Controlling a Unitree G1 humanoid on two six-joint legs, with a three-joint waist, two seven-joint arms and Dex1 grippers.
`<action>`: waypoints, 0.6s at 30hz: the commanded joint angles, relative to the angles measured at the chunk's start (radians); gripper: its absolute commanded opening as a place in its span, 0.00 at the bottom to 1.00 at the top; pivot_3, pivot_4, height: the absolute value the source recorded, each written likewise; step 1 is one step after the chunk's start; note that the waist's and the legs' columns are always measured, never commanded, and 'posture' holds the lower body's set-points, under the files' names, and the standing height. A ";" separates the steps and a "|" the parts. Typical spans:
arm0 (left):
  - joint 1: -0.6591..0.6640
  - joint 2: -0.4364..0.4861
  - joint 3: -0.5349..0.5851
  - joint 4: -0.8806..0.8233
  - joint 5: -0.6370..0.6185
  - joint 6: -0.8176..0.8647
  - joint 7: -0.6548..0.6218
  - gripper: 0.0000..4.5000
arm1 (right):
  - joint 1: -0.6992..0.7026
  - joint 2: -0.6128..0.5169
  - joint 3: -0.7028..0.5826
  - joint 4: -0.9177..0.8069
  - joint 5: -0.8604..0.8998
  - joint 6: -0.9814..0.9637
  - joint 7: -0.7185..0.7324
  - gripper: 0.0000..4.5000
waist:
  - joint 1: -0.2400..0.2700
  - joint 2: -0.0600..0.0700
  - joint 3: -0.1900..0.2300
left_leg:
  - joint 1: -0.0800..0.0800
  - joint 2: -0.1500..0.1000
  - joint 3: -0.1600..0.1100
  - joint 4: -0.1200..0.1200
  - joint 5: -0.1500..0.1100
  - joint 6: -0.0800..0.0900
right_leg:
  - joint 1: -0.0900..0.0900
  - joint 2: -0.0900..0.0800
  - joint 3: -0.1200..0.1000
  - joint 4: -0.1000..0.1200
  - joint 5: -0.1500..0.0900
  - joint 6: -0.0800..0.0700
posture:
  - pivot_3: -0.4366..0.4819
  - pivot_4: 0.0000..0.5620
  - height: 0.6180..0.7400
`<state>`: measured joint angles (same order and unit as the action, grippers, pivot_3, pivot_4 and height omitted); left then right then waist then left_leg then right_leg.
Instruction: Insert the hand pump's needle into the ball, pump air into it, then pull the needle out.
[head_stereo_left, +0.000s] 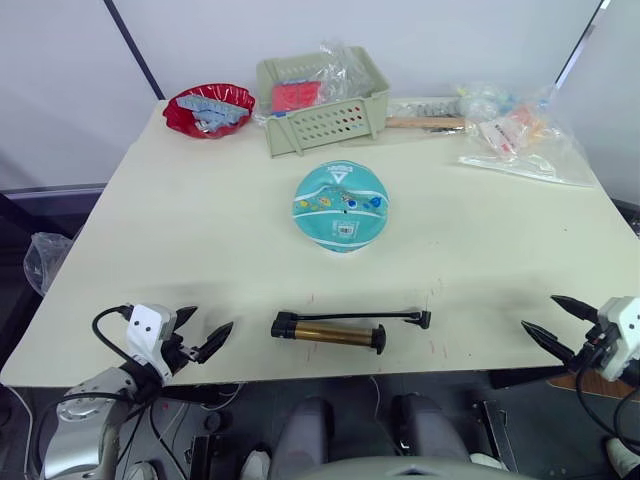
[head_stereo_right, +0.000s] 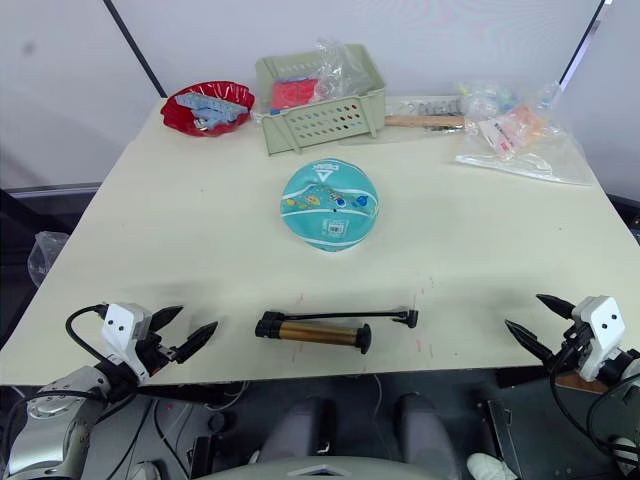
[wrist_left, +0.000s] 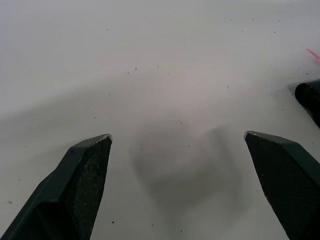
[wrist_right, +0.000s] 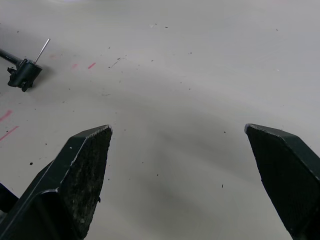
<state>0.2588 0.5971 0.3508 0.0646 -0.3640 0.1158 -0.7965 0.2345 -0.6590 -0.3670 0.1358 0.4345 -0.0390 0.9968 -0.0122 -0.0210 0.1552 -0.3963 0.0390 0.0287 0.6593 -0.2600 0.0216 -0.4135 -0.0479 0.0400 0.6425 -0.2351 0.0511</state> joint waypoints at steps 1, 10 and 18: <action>-0.020 0.016 0.014 0.002 -0.009 -0.019 -0.017 1.00 | 0.022 0.013 -0.051 -0.043 0.028 -0.013 -0.018 0.99 | 0.001 0.000 0.000 | 0.000 0.000 0.000 0.000 0.000 0.000 | 0.000 0.000 0.000 0.000 0.000 0.000 | 0.48 0.27 1.00; -0.093 0.037 0.013 0.093 0.000 -0.042 -0.061 1.00 | 0.082 0.041 -0.071 -0.100 0.023 -0.051 -0.048 0.99 | -0.002 0.000 0.000 | 0.000 0.000 0.001 0.000 0.000 0.000 | 0.000 0.000 0.001 0.000 0.000 0.000 | 0.48 0.27 1.00; -0.169 0.077 -0.062 0.071 0.064 -0.158 -0.137 1.00 | 0.104 0.032 -0.079 -0.156 0.050 -0.064 -0.024 0.99 | 0.009 0.000 0.000 | 0.000 0.000 0.000 0.000 0.000 0.000 | 0.000 0.000 0.000 0.001 0.000 0.000 | 0.48 0.27 1.00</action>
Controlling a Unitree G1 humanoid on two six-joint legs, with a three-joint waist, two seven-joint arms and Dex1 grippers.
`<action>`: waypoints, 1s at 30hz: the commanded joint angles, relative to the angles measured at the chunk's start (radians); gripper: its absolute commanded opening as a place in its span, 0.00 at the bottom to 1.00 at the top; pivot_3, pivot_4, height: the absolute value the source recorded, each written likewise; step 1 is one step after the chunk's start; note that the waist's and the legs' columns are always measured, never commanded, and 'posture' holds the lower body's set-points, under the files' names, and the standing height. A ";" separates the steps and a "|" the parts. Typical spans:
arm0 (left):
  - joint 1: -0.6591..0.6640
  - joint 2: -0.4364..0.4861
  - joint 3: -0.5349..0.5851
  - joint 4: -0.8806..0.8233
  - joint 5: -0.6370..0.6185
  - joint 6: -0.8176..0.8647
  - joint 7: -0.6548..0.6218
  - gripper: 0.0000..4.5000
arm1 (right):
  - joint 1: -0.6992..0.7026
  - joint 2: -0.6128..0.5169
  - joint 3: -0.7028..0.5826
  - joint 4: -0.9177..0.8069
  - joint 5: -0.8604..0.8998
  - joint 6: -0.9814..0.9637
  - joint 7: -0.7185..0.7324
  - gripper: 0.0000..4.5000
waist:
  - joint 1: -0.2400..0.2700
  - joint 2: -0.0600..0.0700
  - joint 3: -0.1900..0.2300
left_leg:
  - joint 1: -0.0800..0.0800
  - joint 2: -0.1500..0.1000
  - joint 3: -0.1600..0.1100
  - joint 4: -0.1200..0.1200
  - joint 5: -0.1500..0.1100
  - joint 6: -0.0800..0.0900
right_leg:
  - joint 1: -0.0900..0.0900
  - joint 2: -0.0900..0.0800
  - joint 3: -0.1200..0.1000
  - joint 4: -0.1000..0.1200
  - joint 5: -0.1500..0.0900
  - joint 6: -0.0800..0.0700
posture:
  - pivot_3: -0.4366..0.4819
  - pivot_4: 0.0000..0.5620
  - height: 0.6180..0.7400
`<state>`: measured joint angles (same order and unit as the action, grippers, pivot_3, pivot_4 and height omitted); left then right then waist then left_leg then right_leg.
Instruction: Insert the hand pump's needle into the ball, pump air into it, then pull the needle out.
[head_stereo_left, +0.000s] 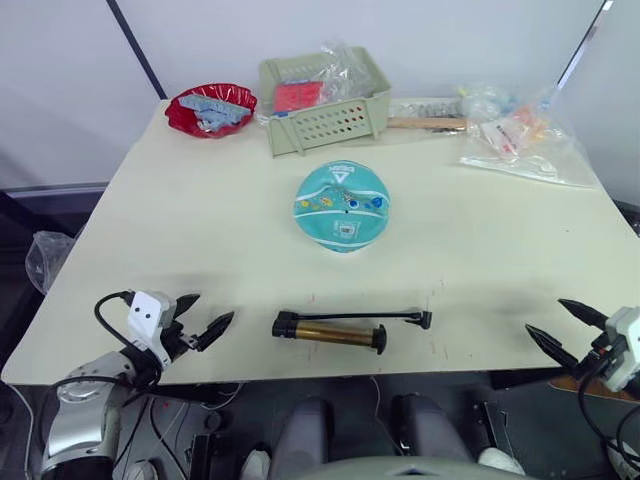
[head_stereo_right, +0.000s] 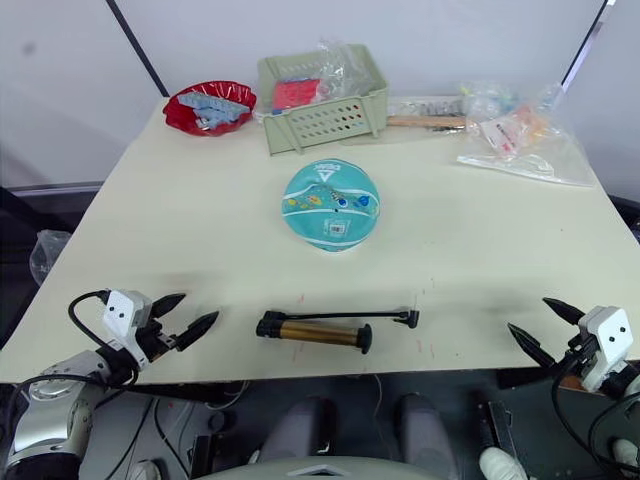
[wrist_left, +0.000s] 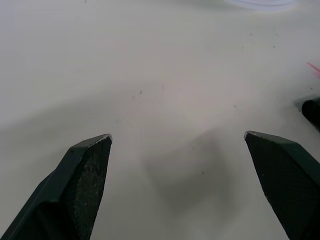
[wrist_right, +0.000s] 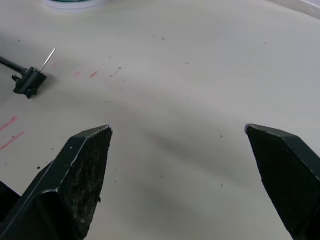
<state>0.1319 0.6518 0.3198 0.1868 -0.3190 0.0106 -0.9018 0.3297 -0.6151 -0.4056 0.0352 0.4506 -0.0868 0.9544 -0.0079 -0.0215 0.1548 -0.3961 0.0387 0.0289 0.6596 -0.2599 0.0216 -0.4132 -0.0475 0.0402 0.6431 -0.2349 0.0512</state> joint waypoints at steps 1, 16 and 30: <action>-0.065 0.027 -0.051 -0.066 0.023 -0.051 -0.039 1.00 | 0.016 -0.015 -0.040 -0.066 0.038 -0.023 0.032 0.99 | 0.005 0.000 0.000 | 0.000 0.000 0.000 0.001 0.000 0.000 | 0.000 0.000 0.000 0.000 0.000 0.000 | 0.48 0.27 1.00; -0.474 0.018 -0.435 -0.150 0.024 0.133 -0.318 1.00 | 0.110 -0.059 -0.070 -0.193 0.159 -0.002 0.237 0.99 | 0.005 0.001 0.000 | -0.001 0.000 -0.003 0.006 0.000 0.000 | 0.002 0.002 0.000 0.003 0.002 0.003 | 0.48 0.27 1.00; -0.747 -0.180 -0.747 0.102 0.268 0.022 -0.392 1.00 | 0.158 -0.023 -0.075 -0.282 0.159 -0.029 0.224 0.99 | 0.014 0.001 0.000 | -0.003 -0.001 -0.005 0.011 0.000 0.000 | 0.004 0.005 0.002 0.003 0.002 0.003 | 0.48 0.27 1.00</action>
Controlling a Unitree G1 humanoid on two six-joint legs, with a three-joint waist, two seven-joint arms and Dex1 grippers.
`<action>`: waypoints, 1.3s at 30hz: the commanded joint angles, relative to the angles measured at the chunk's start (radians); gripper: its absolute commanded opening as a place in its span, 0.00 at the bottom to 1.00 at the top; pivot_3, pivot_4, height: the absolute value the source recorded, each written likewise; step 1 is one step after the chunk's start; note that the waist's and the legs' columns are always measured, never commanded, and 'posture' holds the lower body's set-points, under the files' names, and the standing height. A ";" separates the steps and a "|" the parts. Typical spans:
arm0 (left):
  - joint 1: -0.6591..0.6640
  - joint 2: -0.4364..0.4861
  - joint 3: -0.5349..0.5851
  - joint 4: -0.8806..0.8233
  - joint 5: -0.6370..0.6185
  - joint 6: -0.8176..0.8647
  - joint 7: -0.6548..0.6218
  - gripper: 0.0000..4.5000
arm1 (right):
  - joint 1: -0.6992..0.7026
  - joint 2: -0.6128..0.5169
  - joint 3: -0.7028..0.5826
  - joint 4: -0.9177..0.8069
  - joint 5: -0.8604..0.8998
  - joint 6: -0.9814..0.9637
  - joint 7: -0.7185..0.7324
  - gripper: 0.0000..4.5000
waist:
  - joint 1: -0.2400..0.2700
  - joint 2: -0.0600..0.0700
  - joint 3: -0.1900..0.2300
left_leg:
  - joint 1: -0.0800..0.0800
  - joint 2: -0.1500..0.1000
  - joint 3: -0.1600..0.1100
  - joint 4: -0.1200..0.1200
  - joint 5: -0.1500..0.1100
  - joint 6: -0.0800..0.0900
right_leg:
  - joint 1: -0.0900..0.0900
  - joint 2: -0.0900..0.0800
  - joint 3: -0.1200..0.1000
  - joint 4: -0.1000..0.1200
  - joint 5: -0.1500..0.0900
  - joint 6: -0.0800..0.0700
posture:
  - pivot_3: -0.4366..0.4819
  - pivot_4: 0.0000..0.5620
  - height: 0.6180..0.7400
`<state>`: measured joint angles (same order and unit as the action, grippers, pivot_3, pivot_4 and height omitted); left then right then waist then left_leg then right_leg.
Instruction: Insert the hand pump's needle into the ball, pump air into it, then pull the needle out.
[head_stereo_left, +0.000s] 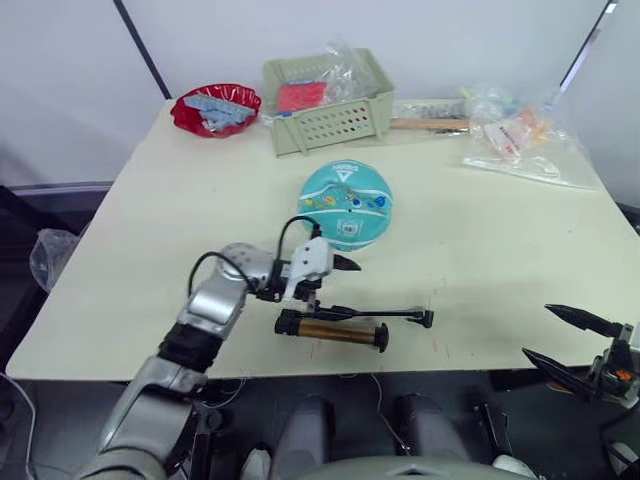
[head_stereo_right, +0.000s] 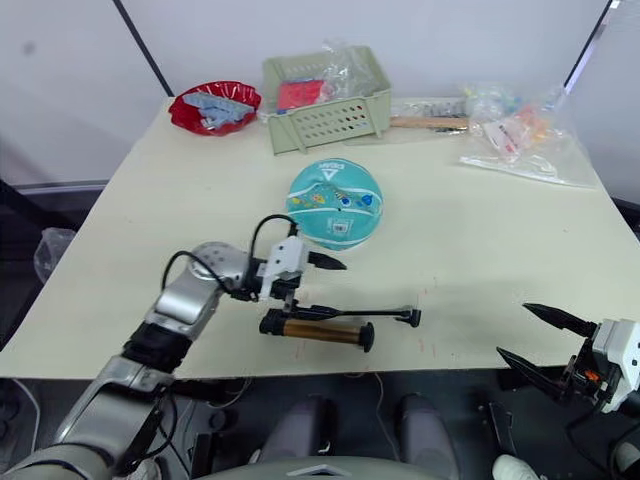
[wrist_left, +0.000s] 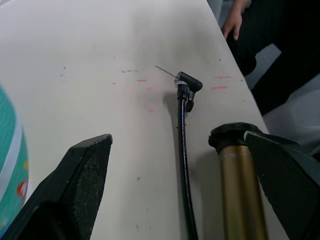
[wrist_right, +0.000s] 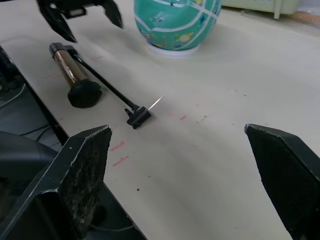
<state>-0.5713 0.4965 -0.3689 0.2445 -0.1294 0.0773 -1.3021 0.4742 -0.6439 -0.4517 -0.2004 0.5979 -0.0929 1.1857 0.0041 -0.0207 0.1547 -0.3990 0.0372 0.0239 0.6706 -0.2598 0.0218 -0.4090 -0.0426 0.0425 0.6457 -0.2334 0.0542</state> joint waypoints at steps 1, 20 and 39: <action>-0.059 -0.041 -0.074 0.066 0.102 -0.045 0.021 1.00 | 0.017 0.010 -0.030 -0.050 0.010 -0.025 -0.008 0.99 | 0.002 0.000 0.000 | 0.000 0.000 0.000 0.000 0.000 0.000 | 0.000 0.002 0.002 0.000 0.000 0.000 | 0.48 0.27 1.00; -0.189 -0.242 -0.198 0.340 0.322 -0.030 0.133 1.00 | 0.060 0.043 -0.027 -0.054 -0.005 -0.077 -0.016 0.99 | 0.008 0.000 0.000 | -0.002 0.000 -0.001 0.000 0.000 0.000 | 0.000 0.010 0.013 0.000 0.000 0.000 | 0.48 0.27 1.00; -0.162 -0.286 -0.227 0.335 0.360 0.000 0.101 0.02 | 0.020 0.040 0.001 -0.016 -0.025 -0.098 -0.006 1.00 | 0.008 0.002 -0.001 | 0.000 0.000 -0.002 0.003 0.000 0.000 | 0.002 0.011 0.015 0.000 0.000 0.001 | 0.48 0.27 1.00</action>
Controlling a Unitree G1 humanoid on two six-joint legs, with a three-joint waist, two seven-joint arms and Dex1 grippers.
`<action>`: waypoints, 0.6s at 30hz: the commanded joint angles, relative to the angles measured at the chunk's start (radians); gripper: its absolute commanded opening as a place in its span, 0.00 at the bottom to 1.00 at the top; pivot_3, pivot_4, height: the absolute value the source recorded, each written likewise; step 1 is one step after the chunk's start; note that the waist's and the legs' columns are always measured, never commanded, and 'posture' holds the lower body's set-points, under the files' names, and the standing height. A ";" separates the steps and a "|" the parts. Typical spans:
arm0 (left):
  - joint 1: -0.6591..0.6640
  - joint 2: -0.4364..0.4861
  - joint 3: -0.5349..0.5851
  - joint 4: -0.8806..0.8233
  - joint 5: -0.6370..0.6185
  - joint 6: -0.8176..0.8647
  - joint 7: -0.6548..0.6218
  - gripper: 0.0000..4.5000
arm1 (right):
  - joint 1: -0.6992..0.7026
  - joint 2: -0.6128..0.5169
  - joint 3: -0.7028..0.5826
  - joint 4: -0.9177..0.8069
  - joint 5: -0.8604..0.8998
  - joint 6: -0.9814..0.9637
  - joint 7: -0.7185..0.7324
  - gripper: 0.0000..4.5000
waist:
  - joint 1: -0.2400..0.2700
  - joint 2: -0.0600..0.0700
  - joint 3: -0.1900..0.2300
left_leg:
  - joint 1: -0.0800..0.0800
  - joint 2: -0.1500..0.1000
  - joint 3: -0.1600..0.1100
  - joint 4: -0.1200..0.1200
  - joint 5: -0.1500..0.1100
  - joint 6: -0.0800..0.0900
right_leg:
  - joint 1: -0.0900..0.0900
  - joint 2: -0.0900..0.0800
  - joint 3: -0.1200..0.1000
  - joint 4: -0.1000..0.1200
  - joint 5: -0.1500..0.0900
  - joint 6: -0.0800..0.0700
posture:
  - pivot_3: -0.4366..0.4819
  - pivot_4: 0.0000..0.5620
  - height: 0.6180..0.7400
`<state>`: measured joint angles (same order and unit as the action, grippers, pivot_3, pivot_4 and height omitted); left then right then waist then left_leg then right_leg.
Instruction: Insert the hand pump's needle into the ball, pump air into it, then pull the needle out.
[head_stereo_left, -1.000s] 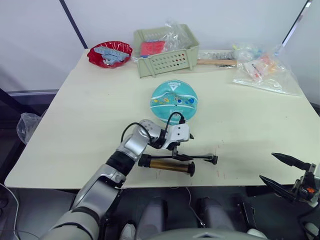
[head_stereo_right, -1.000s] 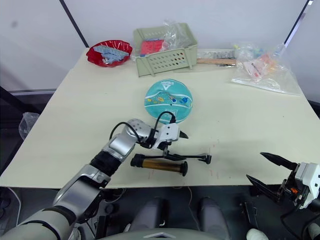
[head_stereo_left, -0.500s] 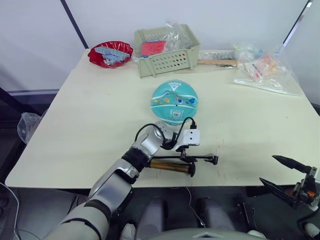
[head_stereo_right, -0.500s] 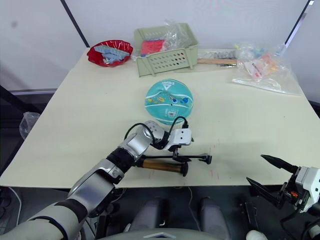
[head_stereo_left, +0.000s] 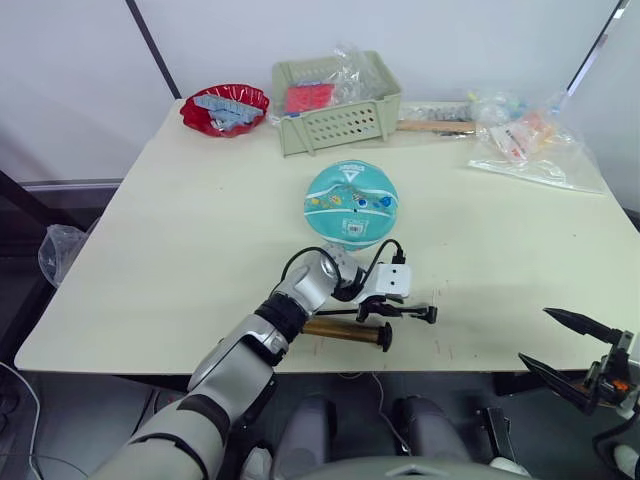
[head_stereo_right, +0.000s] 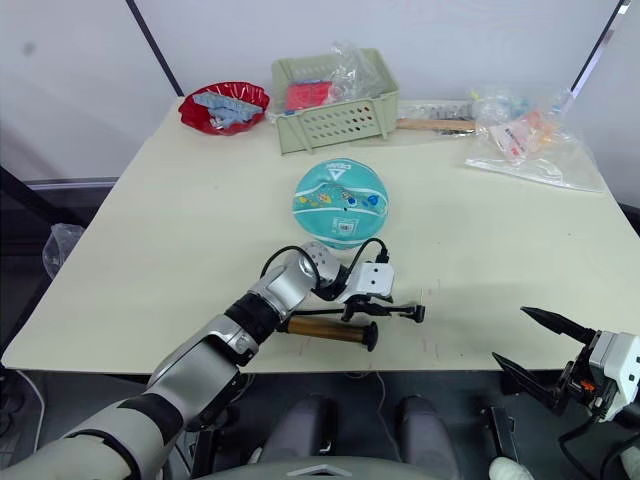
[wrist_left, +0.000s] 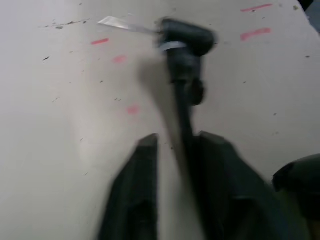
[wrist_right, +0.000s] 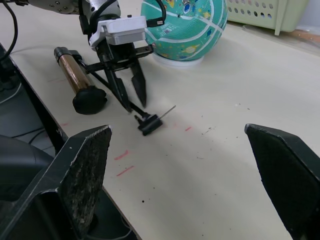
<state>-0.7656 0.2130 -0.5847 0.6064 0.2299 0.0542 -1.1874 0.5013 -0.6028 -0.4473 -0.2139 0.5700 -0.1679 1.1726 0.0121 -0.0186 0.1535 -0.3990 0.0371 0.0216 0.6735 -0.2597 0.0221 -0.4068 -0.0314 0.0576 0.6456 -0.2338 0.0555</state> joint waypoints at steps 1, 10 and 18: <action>0.039 -0.003 -0.006 -0.036 -0.005 0.035 -0.015 0.01 | -0.009 0.000 -0.001 -0.002 0.002 -0.023 0.006 1.00 | 0.000 0.000 0.000 | 0.000 0.000 0.000 0.000 0.000 0.000 | 0.000 0.000 0.000 0.000 0.000 0.000 | 0.48 0.27 1.00; 0.100 -0.009 0.084 -0.142 -0.100 0.065 0.006 0.01 | -0.032 0.009 0.013 -0.018 0.015 0.012 -0.027 1.00 | 0.000 0.001 0.000 | -0.001 0.000 0.000 -0.001 0.000 0.000 | 0.000 0.000 0.000 0.000 0.000 -0.001 | 0.48 0.27 1.00; 0.146 -0.026 0.196 -0.239 -0.246 0.084 0.011 0.01 | -0.081 0.025 0.048 -0.104 0.045 0.167 -0.168 1.00 | 0.000 0.001 0.000 | -0.001 0.000 0.000 -0.001 0.000 0.000 | 0.000 0.000 0.000 0.000 0.001 -0.001 | 0.48 0.27 1.00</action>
<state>-0.6218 0.1980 -0.4265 0.4266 0.0347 0.1353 -1.1760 0.4391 -0.5792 -0.3976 -0.2557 0.5775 -0.0512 1.0599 0.0121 -0.0177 0.1534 -0.3996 0.0373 0.0214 0.6730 -0.2597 0.0220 -0.4071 -0.0312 0.0578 0.6457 -0.2332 0.0543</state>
